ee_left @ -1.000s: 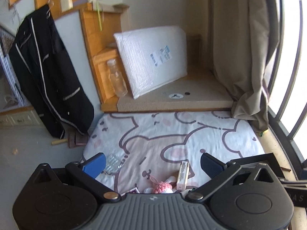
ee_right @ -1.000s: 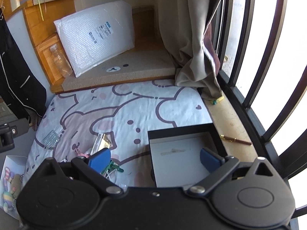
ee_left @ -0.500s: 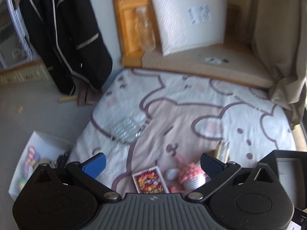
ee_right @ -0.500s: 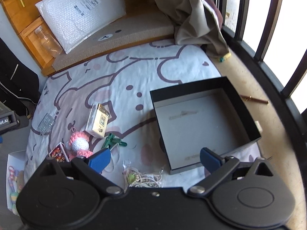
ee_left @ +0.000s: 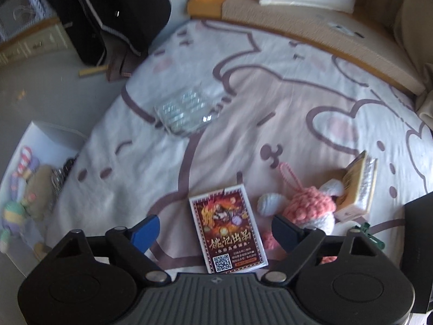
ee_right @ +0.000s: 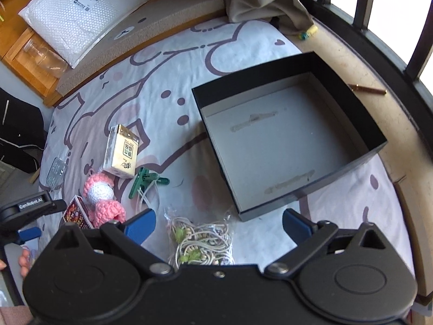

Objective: Organize objects
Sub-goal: 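Move the left tool to the red card box while the right tool approaches the bead bag, then close the left gripper on the red card box while the right gripper grasps the bead bag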

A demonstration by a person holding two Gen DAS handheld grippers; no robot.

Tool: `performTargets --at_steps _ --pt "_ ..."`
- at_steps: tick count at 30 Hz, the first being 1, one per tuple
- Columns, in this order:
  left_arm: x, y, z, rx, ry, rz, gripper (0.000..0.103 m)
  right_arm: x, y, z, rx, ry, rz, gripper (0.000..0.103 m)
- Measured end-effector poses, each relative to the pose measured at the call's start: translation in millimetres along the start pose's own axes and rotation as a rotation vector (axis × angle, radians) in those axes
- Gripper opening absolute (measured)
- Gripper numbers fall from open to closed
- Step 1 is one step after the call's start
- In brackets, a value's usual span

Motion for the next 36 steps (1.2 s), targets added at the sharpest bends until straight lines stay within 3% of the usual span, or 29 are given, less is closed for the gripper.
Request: performTargets --at_steps 4,12,15,22,29,36 --pt "15.4 0.0 6.5 -0.031 -0.033 0.038 0.079 9.3 -1.0 7.8 0.022 -0.051 -0.036 0.101" --pt "34.6 3.5 18.6 -0.014 -0.061 0.061 0.078 31.4 3.5 23.5 0.038 -0.149 -0.011 0.096" --pt "38.5 6.7 22.0 0.017 -0.067 0.061 0.078 35.7 3.4 25.8 0.039 -0.159 -0.015 0.096" --pt "37.9 8.1 28.5 0.087 -0.073 0.062 0.062 44.2 -5.0 32.7 0.002 -0.168 -0.011 0.095" --pt "33.7 1.1 39.2 0.172 -0.092 0.077 0.061 56.4 -6.4 39.0 -0.007 -0.202 0.009 0.09" --pt "26.0 0.8 64.3 0.304 -0.166 0.097 0.061 64.7 -11.2 43.2 -0.016 -0.215 0.006 0.087"
Point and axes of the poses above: each gripper's, at about its wrist camera, not at the fingertips, and x roughly the way its jaws point, y to its right, z to its underside, the point moved 8 cm from there along x, roughly the way its jaws point, and after that the axes turned 5 degrees about x, right-handed, at the moved point
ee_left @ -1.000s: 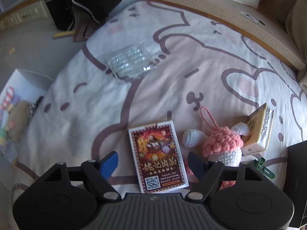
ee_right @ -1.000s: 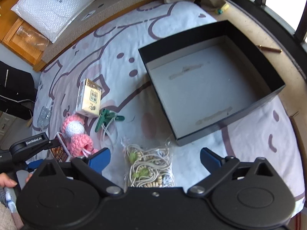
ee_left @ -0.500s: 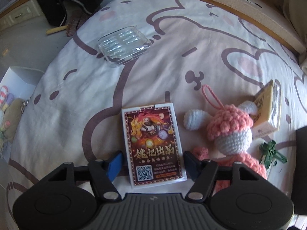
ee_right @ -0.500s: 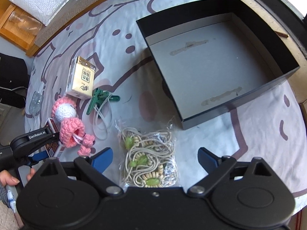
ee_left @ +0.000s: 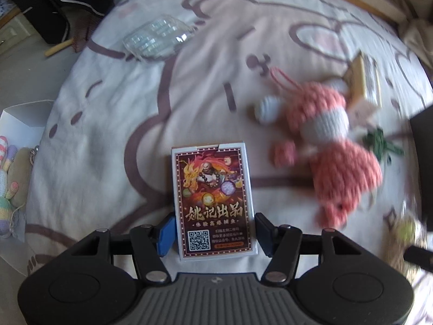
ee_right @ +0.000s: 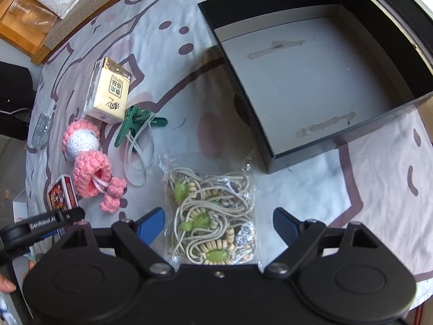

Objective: Organize objects
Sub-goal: 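Close the left gripper on the red card box while the right gripper grasps the bead bag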

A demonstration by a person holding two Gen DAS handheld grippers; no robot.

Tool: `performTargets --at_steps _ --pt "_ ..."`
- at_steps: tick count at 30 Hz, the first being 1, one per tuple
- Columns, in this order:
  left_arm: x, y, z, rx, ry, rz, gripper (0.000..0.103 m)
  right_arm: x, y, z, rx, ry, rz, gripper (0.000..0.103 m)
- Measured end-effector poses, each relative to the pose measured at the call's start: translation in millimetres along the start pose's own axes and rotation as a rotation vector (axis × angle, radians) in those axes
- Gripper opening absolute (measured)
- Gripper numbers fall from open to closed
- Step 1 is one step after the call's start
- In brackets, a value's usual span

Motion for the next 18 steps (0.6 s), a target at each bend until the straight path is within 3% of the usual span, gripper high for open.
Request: performTargets --at_steps 8,13,18 --pt "-3.1 11.8 25.2 0.123 -0.088 0.057 0.061 9.5 -10.5 6.8 -0.063 -0.019 0.036 0.083" --pt "-4.7 15.4 26.6 0.153 -0.092 0.055 0.061 12.9 -7.6 8.4 -0.095 -0.057 0.033 0.077" --pt "-4.6 13.3 21.4 0.132 -0.08 0.057 0.061 9.3 -11.6 18.0 -0.288 -0.092 0.073 0.071"
Point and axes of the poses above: each gripper's, at about its wrist camera, not at the fingertips, and x roughly the way its jaws point, y to its right, z to its underside, the point moved 8 cm from there along x, roughly the way its jaws point, and after that the axes turned 5 degrees about x, right-handed, at the moved point
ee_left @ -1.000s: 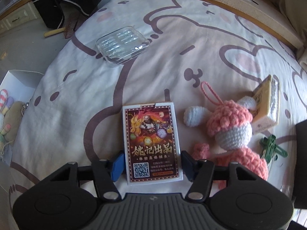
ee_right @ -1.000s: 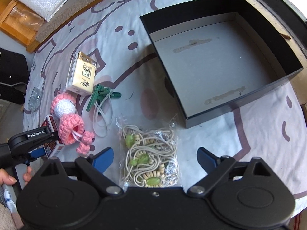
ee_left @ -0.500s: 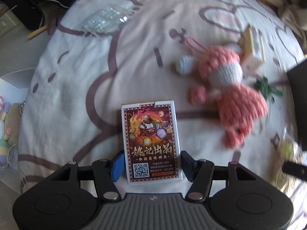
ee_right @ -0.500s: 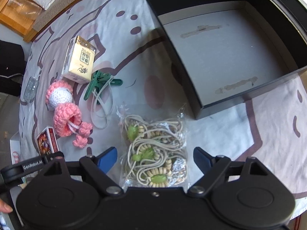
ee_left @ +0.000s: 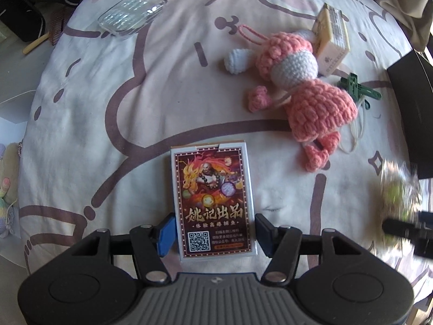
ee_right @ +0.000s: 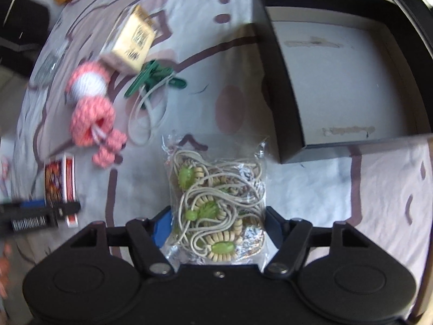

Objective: Organize objects
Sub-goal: 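Close the left gripper on the red card box while the right gripper grasps the bead bag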

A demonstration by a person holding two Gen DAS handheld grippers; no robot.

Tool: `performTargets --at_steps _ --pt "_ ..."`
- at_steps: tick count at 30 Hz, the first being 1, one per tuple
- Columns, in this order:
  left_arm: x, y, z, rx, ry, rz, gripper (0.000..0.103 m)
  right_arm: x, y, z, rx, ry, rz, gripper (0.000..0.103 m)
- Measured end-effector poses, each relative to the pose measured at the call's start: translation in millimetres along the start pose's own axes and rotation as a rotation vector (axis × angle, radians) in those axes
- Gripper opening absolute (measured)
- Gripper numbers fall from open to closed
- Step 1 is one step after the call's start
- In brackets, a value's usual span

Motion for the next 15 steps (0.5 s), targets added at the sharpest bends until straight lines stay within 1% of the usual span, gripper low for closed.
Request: performTargets --at_steps 3,4,5,7,10,11,12,13,14,15 --pt "-3.1 -2.1 -5.5 -0.011 0.02 -0.005 0.061 -1.9 -2.6 6.1 -0.077 -0.025 0.02 0.072" --pt "-5.1 -3.2 -8.0 -0.019 0.03 -0.003 0.061 -4.2 -2.1 6.6 -0.079 -0.032 0.028 0.075" --pt "-6.9 -4.1 -10.5 -0.027 0.038 0.002 0.061 -8.0 -0.7 5.6 -0.069 -0.027 0.032 0.083" --pt "-9.2 -6.2 -14.1 -0.04 0.047 0.012 0.062 -20.4 2.0 1.3 -0.035 0.005 0.013 0.089" --pt "-7.8 -8.1 -15.7 -0.042 0.047 0.014 0.062 -36.3 7.2 0.8 0.018 0.021 -0.027 0.088" --pt "-12.2 -14.8 -11.5 -0.043 0.046 0.018 0.062 -39.2 8.3 0.8 0.034 0.015 -0.038 0.082" --pt "-12.4 -7.5 -4.8 -0.042 0.047 0.02 0.062 -39.2 5.8 3.2 0.044 0.007 -0.047 0.078" --pt "-12.3 -8.1 -4.8 -0.038 0.048 0.019 0.062 -40.5 6.5 5.2 0.05 -0.003 -0.055 0.066" --pt "-12.2 -8.8 -4.7 -0.035 0.049 0.019 0.062 -39.6 4.3 7.0 0.056 -0.014 -0.06 0.047" --pt "-12.1 -9.5 -4.9 -0.032 0.048 0.018 0.062 -40.5 3.6 10.2 0.061 -0.023 -0.063 0.038"
Point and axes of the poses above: each gripper's, at about its wrist camera, not at the fingertips, and x roughly the way its jaws point, y to its right, z to its underside, the point moved 8 cm from there along x, roughly the way its jaws point, and after that the axes turned 5 degrees about x, right-handed, at the moved point
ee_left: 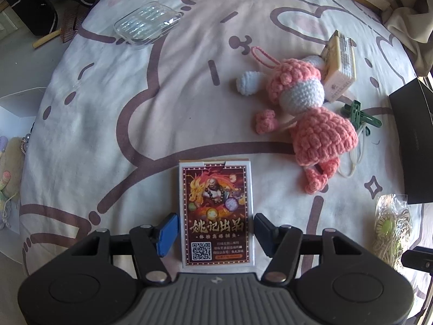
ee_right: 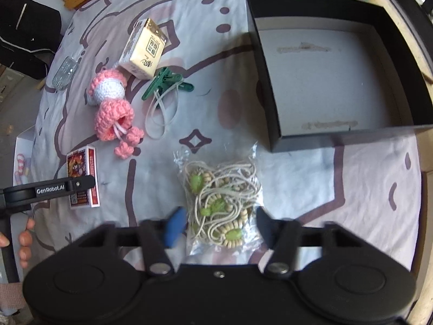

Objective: Organize objects
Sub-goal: 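Close the left gripper on the red card box while the right gripper grasps the bead bag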

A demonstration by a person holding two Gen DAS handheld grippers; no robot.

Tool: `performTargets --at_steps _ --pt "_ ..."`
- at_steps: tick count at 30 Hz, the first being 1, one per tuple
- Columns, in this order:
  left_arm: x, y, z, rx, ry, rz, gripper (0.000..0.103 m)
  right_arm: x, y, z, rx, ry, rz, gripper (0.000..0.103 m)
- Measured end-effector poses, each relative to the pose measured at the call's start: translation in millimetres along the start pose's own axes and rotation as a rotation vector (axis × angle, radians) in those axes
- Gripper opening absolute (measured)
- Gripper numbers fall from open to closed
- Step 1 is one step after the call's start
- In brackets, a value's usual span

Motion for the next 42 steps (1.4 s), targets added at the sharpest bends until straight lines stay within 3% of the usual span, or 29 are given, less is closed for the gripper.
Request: performTargets --at_steps 2,4,16,18,19,20,22,24,27,33,39,42 --pt "1.2 -1.3 -0.2 0.008 -0.001 -0.003 0.062 0.5 1.3 1.9 0.003 -0.009 -0.004 0.02" --pt "0.5 1.4 0.5 0.016 -0.006 -0.006 0.062 6.4 -1.0 4.7 0.005 -0.016 -0.011 0.015" --pt "11.1 9.8 -5.5 0.065 -0.028 -0.025 0.062 35.5 -7.9 -1.5 -0.004 -0.053 -0.02 0.014" --pt "11.3 9.6 -6.4 0.066 -0.029 -0.024 0.062 29.4 -6.5 -3.9 0.008 -0.048 -0.023 0.021" --pt "11.5 9.5 -6.8 0.067 -0.029 -0.024 0.062 24.3 -7.0 -6.3 0.003 -0.025 -0.018 0.039" --pt "11.8 9.5 -7.3 0.067 -0.03 -0.025 0.062 19.0 -8.2 -9.5 -0.008 0.006 -0.006 0.065" --pt "12.3 10.0 -8.3 0.071 -0.03 -0.028 0.062 9.9 -11.0 -16.5 -0.038 0.078 0.019 0.083" --pt "12.7 10.8 -9.4 0.078 -0.029 -0.033 0.062 12.8 -11.3 -17.2 -0.051 0.077 0.033 0.084" --pt "13.3 12.3 -11.3 0.086 -0.027 -0.04 0.062 30.1 -9.9 -9.6 -0.074 0.009 0.059 0.084" --pt "13.7 15.5 -15.0 0.091 -0.017 -0.049 0.062 44.3 -3.8 -8.0 -0.106 0.005 0.115 0.087" --pt "13.4 15.9 -17.7 0.095 -0.019 -0.054 0.063 50.3 9.7 -11.0 -0.061 -0.016 0.115 0.089" --pt "11.4 14.8 -13.3 0.092 -0.022 -0.054 0.061 50.4 11.3 -11.9 -0.055 -0.028 0.095 0.085"
Point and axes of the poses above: each gripper's, at about its wrist camera, not at the fingertips, and x roughly the way its jaws point, y to its right, z to its underside, the point moved 8 cm from there along x, roughly the way its jaws point, and after that the axes turned 5 degrees about x, right-handed, at the moved point
